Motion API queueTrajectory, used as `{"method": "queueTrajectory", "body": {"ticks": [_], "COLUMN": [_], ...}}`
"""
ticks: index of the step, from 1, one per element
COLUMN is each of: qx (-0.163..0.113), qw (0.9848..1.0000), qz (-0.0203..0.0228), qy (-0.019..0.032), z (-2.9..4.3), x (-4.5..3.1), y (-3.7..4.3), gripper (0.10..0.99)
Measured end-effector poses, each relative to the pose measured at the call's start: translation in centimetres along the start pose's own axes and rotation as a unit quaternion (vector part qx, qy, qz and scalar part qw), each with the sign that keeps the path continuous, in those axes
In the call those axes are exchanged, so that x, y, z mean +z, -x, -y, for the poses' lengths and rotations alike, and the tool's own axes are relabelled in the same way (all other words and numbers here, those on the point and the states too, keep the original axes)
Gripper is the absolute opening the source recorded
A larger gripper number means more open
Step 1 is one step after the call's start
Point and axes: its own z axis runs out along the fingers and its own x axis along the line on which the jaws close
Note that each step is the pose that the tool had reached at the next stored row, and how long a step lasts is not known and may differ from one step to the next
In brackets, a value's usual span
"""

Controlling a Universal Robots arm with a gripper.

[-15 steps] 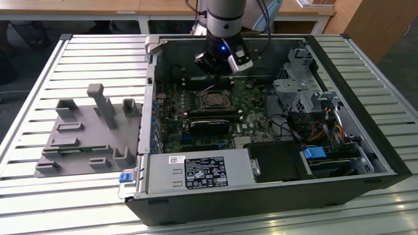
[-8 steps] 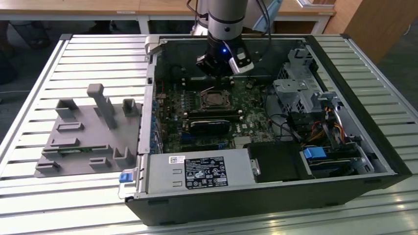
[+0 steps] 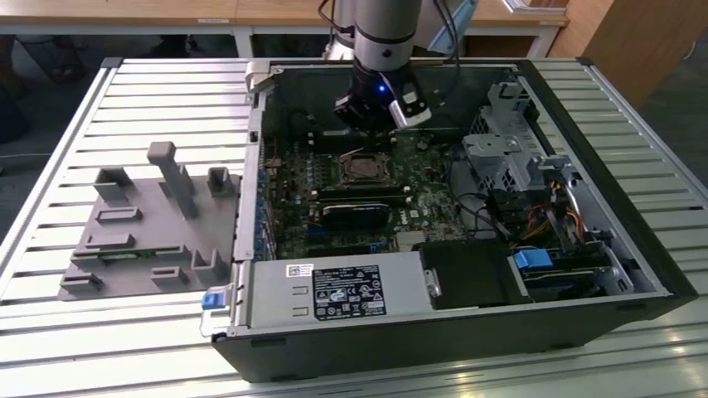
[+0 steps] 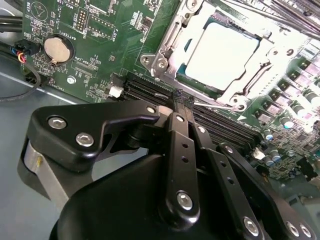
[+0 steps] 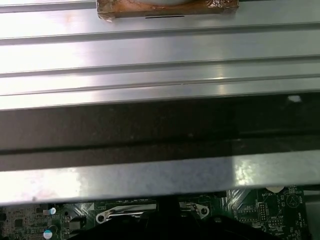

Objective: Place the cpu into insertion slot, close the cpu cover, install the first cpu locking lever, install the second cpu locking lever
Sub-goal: 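Install the first cpu locking lever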

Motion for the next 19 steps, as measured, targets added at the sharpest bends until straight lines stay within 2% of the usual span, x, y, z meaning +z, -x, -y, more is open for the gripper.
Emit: {"method": "queueTrajectory", "body": {"ticks": [19], "qx": [-0.001], "qw": [1.0000], "qz": [0.0008], "qy": [-0.0004], "z": [0.00], "x": [0.90], "y": [0.20], "gripper": [0.106]}}
